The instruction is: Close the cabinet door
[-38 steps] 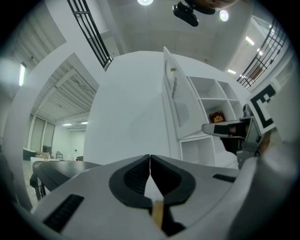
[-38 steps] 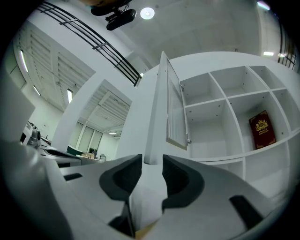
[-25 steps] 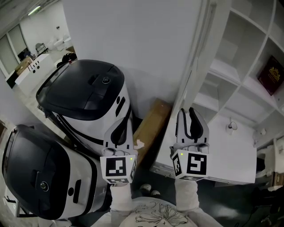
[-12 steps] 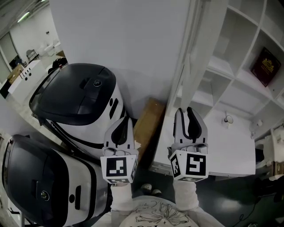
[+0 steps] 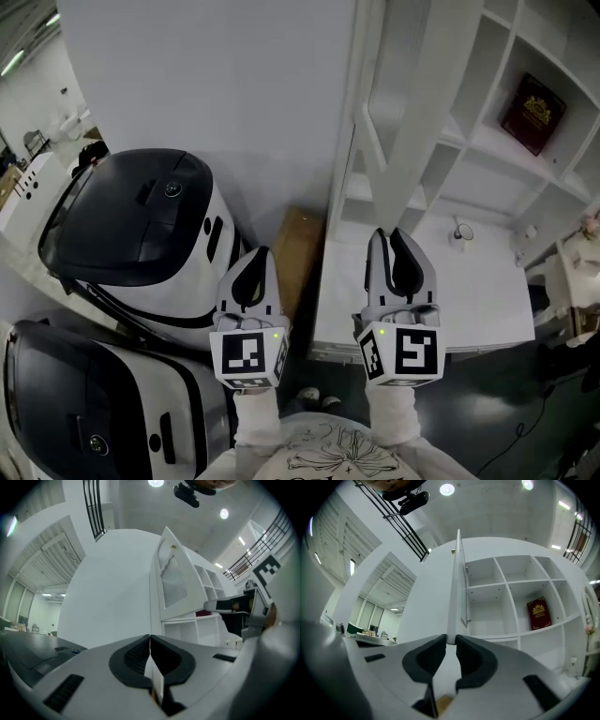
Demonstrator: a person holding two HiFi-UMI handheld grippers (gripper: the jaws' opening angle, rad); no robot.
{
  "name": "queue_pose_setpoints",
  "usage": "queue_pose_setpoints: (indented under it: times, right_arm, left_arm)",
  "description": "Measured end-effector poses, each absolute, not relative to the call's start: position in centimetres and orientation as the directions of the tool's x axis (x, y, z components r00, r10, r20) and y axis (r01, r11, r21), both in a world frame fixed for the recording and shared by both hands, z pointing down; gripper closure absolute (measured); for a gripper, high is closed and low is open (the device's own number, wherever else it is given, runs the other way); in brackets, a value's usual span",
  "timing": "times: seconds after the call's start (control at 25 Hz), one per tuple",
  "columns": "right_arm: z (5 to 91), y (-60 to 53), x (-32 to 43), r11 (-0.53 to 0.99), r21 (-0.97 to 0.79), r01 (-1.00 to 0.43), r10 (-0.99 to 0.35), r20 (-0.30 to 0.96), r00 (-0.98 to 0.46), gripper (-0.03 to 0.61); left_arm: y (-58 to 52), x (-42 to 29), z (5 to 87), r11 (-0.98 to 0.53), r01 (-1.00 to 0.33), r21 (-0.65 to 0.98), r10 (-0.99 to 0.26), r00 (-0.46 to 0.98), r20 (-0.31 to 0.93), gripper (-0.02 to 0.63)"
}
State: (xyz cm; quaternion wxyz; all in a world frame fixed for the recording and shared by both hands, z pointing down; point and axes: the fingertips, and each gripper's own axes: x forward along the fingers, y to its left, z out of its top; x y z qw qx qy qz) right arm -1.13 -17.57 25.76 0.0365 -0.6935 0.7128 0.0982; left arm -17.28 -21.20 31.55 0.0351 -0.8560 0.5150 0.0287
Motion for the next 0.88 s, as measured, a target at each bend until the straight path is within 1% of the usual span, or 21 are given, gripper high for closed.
queue_pose_setpoints:
  times: [0.28, 0.56, 0.88]
  right_arm:
    - [25.9, -17.1, 0.4, -0.034, 0.096, -0.995, -0.981, -0.195, 0.014, 0.514]
    - [26.0, -17.0, 1.5, -0.041, 0.090, -0.995, -0.978, -0.208, 0.022, 0.515]
    - [26.0, -16.7, 3.9, -0.051, 0.063, -0.997, -0.978, -0.207, 0.037, 0.515]
  left_arm:
    - [-21.6, -14.8, 32.3, -0.538, -0.843, -0.022, -0.840, 0.537, -0.078, 0.609]
    - [-21.8, -12.4, 32.8, -0.597, -0.802, -0.019, -0.799, 0.597, -0.069, 0.609]
    - [-22.1, -9.8, 33.1, -0.629, -0.777, -0.016, -0.775, 0.629, -0.058, 0.609]
